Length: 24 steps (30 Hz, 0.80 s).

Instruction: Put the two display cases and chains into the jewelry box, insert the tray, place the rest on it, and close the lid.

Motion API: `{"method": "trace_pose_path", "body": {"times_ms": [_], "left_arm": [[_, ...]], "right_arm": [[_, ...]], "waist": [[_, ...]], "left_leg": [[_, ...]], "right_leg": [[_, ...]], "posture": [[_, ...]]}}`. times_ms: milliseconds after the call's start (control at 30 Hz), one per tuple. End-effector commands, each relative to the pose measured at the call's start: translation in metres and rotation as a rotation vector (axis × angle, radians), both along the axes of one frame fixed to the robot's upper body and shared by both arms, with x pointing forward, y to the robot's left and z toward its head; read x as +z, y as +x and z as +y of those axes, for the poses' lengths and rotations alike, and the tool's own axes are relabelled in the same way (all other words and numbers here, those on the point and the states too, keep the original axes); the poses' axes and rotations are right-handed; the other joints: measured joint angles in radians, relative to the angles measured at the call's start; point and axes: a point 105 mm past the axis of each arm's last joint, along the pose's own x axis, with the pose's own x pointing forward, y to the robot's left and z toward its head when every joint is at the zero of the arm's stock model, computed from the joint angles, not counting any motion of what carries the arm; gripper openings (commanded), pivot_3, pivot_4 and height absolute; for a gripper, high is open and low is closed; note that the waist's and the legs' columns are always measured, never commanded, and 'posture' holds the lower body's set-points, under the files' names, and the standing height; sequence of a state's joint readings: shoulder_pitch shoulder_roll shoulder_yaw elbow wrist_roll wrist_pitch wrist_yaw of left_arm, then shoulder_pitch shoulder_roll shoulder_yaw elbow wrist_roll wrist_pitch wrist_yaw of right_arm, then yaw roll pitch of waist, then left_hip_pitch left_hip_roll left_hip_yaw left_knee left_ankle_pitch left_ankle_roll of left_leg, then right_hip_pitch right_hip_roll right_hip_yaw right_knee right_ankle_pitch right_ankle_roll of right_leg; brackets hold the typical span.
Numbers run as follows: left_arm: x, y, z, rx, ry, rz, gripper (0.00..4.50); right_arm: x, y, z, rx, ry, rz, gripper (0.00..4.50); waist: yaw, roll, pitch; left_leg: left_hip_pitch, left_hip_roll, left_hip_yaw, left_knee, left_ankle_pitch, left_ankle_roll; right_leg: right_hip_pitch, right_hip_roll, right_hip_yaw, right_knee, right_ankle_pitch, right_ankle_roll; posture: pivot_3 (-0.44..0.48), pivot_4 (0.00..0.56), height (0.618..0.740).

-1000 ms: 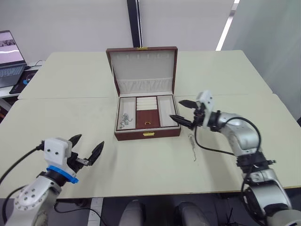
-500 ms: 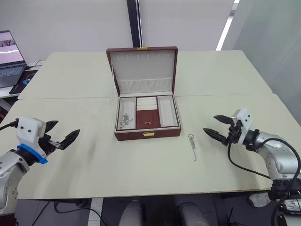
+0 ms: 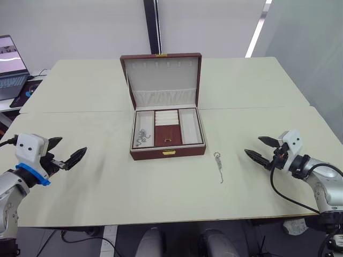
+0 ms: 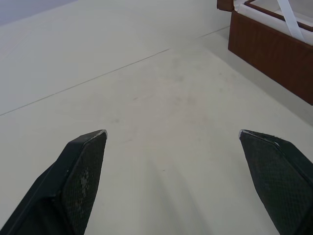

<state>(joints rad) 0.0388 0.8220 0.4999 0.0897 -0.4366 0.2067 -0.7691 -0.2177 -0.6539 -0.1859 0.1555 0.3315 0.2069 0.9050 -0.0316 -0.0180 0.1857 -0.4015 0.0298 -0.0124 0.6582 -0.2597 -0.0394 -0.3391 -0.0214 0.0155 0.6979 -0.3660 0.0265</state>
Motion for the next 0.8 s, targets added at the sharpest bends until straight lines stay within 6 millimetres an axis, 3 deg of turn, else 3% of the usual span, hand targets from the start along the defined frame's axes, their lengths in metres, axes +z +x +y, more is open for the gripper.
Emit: {"method": "trace_pose_path", "body": {"times_ms": [33,433,533,700,800], "left_arm": [[0.010,-0.005,0.008,0.027,0.020,-0.044,4.50],[0.007,-0.009,0.006,0.030,0.029,-0.046,4.50],[0.004,-0.012,-0.004,-0.008,0.032,-0.042,4.50],[-0.004,-0.019,-0.044,-0.158,0.038,-0.033,4.50],[-0.010,-0.025,-0.079,-0.285,0.039,-0.045,4.50]], "right_arm": [[0.014,0.003,-0.003,-0.005,-0.015,-0.058,4.47],[0.013,0.002,-0.002,-0.002,-0.015,-0.054,4.47],[0.011,-0.001,0.000,-0.003,-0.008,-0.055,4.47],[0.014,-0.012,0.014,0.010,0.015,-0.077,4.47],[0.016,-0.021,0.030,0.033,0.028,-0.101,4.47]], "waist": [[0.000,0.000,0.000],[0.000,0.000,0.000],[0.000,0.000,0.000],[0.001,0.000,0.000],[0.002,0.000,0.000]], "left_leg": [[0.000,0.000,0.000,0.000,0.000,0.000],[0.000,0.000,0.000,0.000,0.000,0.000],[0.000,0.000,0.000,0.000,0.000,0.000],[0.000,0.000,0.000,0.000,0.000,0.000],[0.000,0.000,-0.001,0.000,0.000,0.000]], "right_leg": [[0.000,0.000,0.000,0.000,0.000,0.000],[0.000,0.000,0.000,0.000,0.000,0.000],[0.000,0.000,0.000,0.000,0.000,0.000],[0.001,0.000,0.000,0.000,0.000,0.000],[0.001,0.000,0.000,0.000,0.000,0.000]], "posture": [[0.000,0.150,0.740],[0.000,0.150,0.740],[0.000,0.150,0.740],[0.000,0.150,0.740],[0.000,0.150,0.740]]}}
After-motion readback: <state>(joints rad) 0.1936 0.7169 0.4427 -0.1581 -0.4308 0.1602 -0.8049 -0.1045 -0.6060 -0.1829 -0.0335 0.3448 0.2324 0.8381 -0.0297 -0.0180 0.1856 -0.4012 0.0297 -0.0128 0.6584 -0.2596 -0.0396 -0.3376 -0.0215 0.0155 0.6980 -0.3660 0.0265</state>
